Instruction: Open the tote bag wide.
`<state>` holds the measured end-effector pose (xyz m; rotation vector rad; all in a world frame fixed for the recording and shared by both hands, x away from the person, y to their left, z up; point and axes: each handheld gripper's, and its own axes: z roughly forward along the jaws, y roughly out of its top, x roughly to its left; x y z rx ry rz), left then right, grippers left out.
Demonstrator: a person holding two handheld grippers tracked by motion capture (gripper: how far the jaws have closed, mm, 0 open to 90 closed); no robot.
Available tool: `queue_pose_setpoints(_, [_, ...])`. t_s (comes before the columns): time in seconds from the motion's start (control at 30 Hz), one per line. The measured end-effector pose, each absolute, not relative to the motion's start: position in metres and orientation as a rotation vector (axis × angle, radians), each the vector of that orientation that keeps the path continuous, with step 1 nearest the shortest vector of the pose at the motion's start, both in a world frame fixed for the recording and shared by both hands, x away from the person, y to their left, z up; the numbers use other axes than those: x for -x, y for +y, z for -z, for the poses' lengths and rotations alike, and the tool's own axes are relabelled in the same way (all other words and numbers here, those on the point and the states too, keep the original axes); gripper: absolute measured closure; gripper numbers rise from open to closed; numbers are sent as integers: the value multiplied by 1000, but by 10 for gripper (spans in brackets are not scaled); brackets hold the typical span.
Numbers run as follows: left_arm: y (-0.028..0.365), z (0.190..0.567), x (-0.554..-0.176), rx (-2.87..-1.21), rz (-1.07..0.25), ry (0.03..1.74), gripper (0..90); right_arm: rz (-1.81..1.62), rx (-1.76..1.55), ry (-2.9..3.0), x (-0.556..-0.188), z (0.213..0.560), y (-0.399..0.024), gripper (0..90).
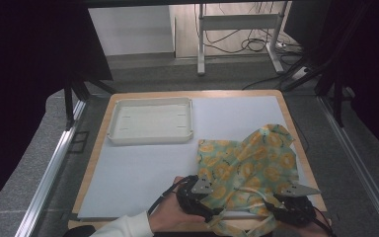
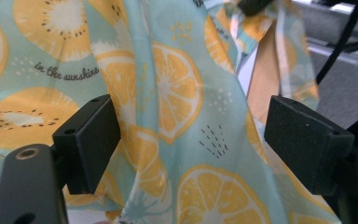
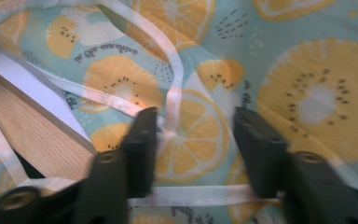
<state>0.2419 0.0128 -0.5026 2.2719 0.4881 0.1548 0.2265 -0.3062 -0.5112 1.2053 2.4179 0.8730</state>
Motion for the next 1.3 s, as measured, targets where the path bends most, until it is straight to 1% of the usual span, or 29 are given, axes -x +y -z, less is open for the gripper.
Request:
queue_pose_setpoints(0.03, [12,504,-241,-2275,-170,489,219,-878,-1210,2418,-227,511,-307,636])
queue_pose_setpoints(0.07, [12,504,-241,-2275,-170,489,247,-878,-1210,2418,-227,511,-307,636])
queue_pose_setpoints(0.1, [11,505,-242,-2281,-177,489,270,-886,-1218,2417,-227,511,-308,724])
queue_pose_setpoints(0.13, [11,507,-242,-2284,-176,489,270,-886,-1218,2417,-227,511,-308,724])
queue_pose_setpoints(0.2, [10,510,-242,-2295,-182,486,332,-900,-1219,2423,-228,510,-310,792])
queue_pose_setpoints(0.27, [11,511,-242,-2293,-190,493,324,-924,-1222,2424,-229,509,-312,844])
queue_pose_setpoints(0.4, [21,498,-240,-2236,-239,504,257,-929,-1227,2420,-229,509,-313,853])
queue_pose_setpoints(0.47, [28,488,-235,-2198,-273,491,259,-932,-1228,2420,-229,509,-314,854])
queue_pose_setpoints(0.57, [33,479,-226,-2154,-284,470,281,-935,-1234,2421,-229,509,-314,854])
queue_pose_setpoints(0.63, [30,474,-215,-2151,-272,415,339,-943,-1239,2423,-230,511,-315,855])
queue_pose_setpoints(0.67, [30,474,-215,-2151,-272,415,358,-943,-1239,2423,-230,511,-315,855])
queue_pose_setpoints(0.73, [22,478,-210,-2192,-273,382,360,-946,-1245,2425,-231,511,-315,855])
queue_pose_setpoints(0.77, [14,484,-211,-2225,-296,399,359,-944,-1245,2425,-231,511,-315,855])
queue_pose_setpoints(0.83, [10,490,-217,-2249,-283,433,350,-944,-1243,2425,-231,511,-315,855])
queue_pose_setpoints(0.9, [6,498,-225,-2276,-259,471,362,-944,-1245,2425,-231,511,-315,856])
queue_pose_setpoints(0.93, [6,498,-225,-2276,-259,471,381,-944,-1245,2425,-231,511,-315,856])
queue_pose_setpoints(0.97, [5,505,-231,-2292,-218,495,408,-944,-1244,2424,-231,511,-315,859])
queue_pose_setpoints(1.0, [4,508,-233,-2304,-206,494,437,-945,-1244,2423,-231,511,-315,860])
queue_pose_setpoints(1.07, [3,511,-235,-2316,-199,492,539,-944,-1244,2422,-231,511,-315,863])
queue_pose_setpoints(1.13, [2,517,-240,-2332,-157,501,631,-944,-1247,2422,-231,511,-315,864])
queue_pose_setpoints(1.2, [2,518,-242,-2339,-149,497,711,-944,-1247,2420,-231,511,-316,864])
queue_pose_setpoints(1.3, [3,521,-246,-2340,-102,496,813,-948,-1243,2414,-231,510,-316,865])
